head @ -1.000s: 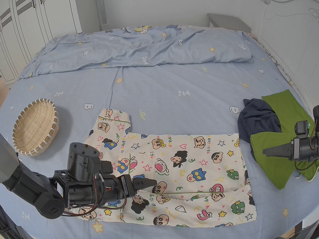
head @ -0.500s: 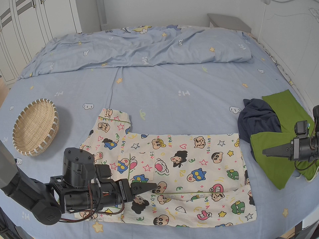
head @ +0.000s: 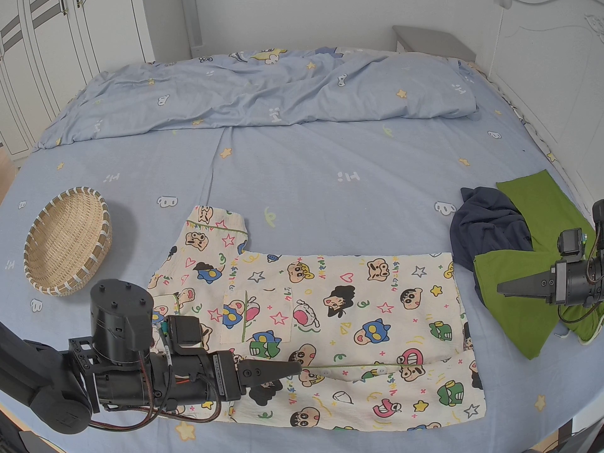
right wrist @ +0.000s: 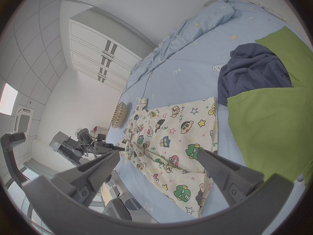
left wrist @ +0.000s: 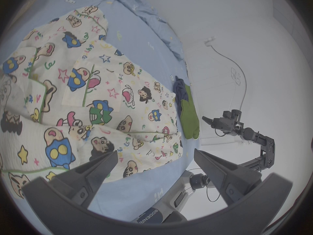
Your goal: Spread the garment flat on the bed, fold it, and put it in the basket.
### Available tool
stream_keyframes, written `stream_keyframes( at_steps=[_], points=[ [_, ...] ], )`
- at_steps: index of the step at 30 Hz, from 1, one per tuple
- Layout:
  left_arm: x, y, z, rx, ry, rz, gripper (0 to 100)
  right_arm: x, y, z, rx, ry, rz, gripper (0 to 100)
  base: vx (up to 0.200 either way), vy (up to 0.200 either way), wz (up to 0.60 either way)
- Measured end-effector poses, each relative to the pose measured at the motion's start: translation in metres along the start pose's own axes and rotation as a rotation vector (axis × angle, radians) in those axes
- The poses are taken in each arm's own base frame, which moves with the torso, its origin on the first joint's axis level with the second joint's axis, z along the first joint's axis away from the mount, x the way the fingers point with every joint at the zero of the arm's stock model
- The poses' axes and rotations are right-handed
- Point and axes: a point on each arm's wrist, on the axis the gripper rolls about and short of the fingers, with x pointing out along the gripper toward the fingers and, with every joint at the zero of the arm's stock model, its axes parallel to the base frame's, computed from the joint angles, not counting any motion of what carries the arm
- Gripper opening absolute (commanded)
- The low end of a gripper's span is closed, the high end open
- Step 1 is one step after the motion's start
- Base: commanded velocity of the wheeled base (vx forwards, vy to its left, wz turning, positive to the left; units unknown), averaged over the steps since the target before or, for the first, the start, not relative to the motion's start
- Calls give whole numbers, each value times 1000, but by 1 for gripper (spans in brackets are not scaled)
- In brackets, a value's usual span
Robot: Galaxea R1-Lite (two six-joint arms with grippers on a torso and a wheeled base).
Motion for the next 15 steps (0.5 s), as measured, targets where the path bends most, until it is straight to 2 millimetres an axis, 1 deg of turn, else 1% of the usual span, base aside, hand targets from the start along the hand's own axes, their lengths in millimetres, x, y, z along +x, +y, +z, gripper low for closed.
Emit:
stream_keyframes(
  at_steps=[4,8,15],
  points=[
    [-5,-3,10,3,-54,-19,100,0,1,0,-2,-2,0,100,0,0,0],
    [-17,-7,30,-4,-137,-30,100,-2,3,4,-17,-14,0,100,0,0,0],
    [-42,-22,91,15,-290,-83,100,-6,11,21,-82,-60,2,100,0,0,0]
  ],
)
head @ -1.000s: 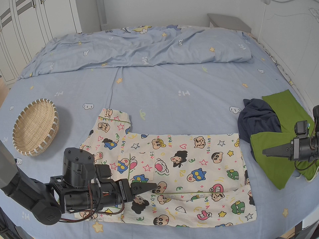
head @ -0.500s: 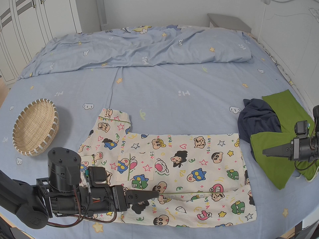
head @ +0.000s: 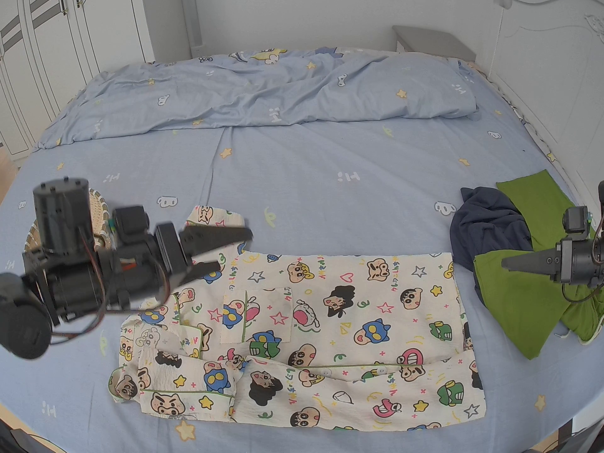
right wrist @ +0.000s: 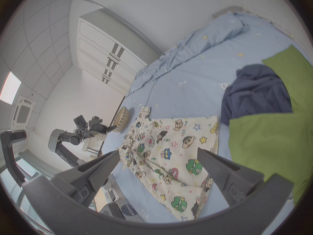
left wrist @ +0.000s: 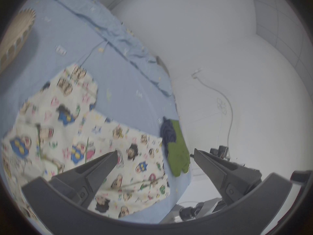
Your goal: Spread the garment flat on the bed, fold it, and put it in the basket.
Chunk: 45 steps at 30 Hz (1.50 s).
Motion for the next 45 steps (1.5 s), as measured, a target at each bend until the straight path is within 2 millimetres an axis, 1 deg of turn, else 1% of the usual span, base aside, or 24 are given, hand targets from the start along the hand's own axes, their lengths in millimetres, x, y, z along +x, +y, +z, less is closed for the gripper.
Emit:
stream_keyframes(
  at_steps=[1,4,8,11,14,16,18,20,22,29,36,45],
  points=[
    [-1,-2,13,10,-19,-21,100,0,1,4,-16,-10,2,100,0,0,0],
    [-6,-3,41,42,-33,-84,100,0,3,15,-61,-40,6,100,0,0,0],
    [-12,2,77,99,-60,-139,100,2,2,34,-142,-98,10,100,0,0,0],
    [-11,10,101,126,-88,-148,100,6,-1,45,-181,-129,8,100,0,0,0],
    [-7,21,118,133,-101,-143,100,9,-4,53,-200,-146,-1,100,0,0,0],
    [-3,28,124,130,-104,-136,100,12,-6,54,-200,-145,-4,100,0,0,0],
    [0,34,124,120,-95,-128,100,15,-7,54,-197,-140,-4,100,0,0,0],
    [2,41,120,99,-78,-114,100,17,-9,53,-190,-132,-6,100,0,0,0],
    [2,42,118,95,-71,-111,100,19,-11,51,-183,-125,-6,100,0,0,0],
    [-8,28,112,90,-76,-127,100,18,-16,50,-154,-125,-18,100,0,0,0],
    [-11,18,104,90,-73,-146,100,15,-17,54,-126,-139,-21,100,0,0,0],
    [-18,10,106,107,-91,-157,100,17,-17,54,-122,-135,-18,100,200,0,0]
  ],
)
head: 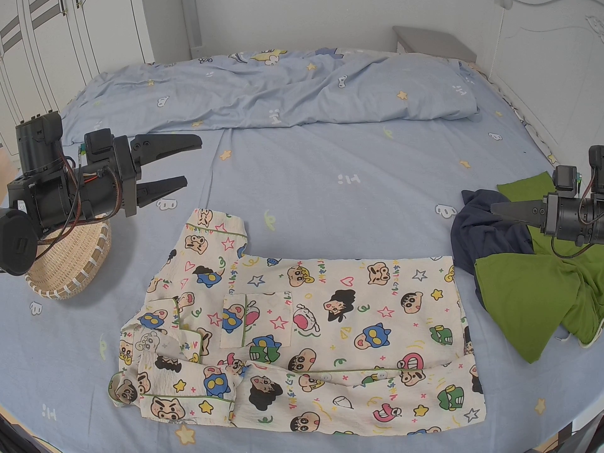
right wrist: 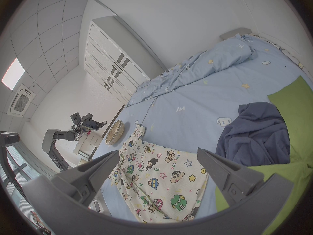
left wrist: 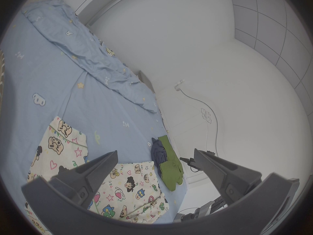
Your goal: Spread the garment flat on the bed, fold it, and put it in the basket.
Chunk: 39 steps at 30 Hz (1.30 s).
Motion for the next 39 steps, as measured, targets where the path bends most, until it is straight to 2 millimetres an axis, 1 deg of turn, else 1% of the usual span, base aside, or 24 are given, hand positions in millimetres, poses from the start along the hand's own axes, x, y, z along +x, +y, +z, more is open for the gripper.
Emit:
stream_keyframes(
  at_steps=[12,17,20,26,31,35,39],
  points=[
    [0,-2,-4,4,25,-20,100,1,0,-1,3,3,1,100,0,0,0],
    [5,6,-5,-15,48,-14,100,2,0,-1,3,7,3,100,0,0,0],
    [12,17,-3,-15,60,1,100,5,0,2,-4,5,8,100,0,0,0],
    [20,40,14,35,74,63,100,14,-5,12,-15,-1,9,100,0,0,0],
    [21,62,24,105,122,133,100,20,-12,10,-5,10,3,100,0,0,0],
    [18,80,26,183,164,175,100,24,-17,6,8,23,3,100,0,0,0],
    [4,97,27,192,179,228,100,27,-19,2,19,35,5,100,0,0,0]
  ],
)
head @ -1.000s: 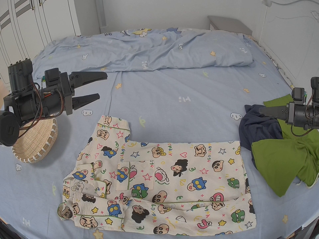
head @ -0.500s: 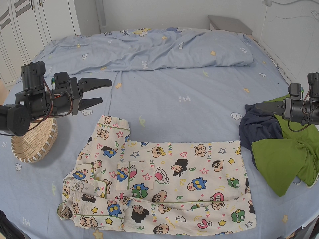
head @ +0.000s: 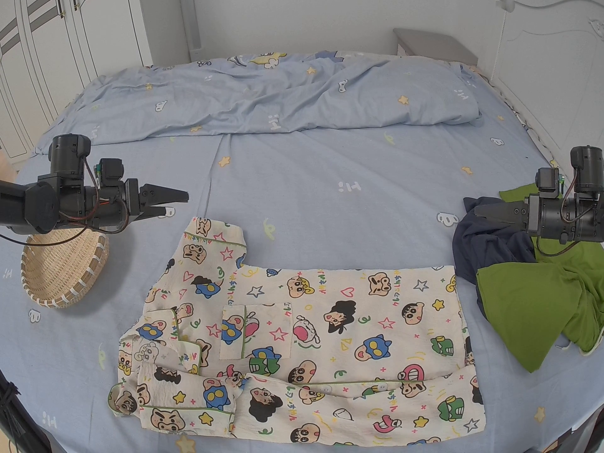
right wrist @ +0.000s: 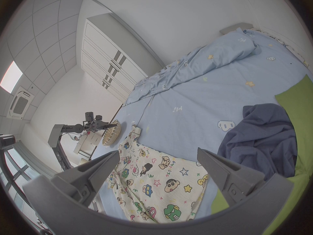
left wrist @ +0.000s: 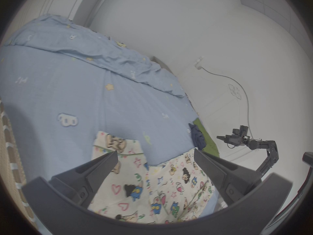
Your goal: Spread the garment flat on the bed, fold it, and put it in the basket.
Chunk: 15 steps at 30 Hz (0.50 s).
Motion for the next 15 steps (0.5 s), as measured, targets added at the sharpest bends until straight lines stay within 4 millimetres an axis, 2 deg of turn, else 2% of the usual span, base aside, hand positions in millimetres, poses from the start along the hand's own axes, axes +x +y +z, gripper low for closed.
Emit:
stream_keyframes(
  at_steps=[5,15],
  points=[
    [-7,20,-4,-34,6,42,100,0,-2,-3,8,5,-2,100,0,0,0],
    [6,46,-21,-115,70,61,100,0,-2,-4,13,8,-4,100,0,0,0]
  ],
)
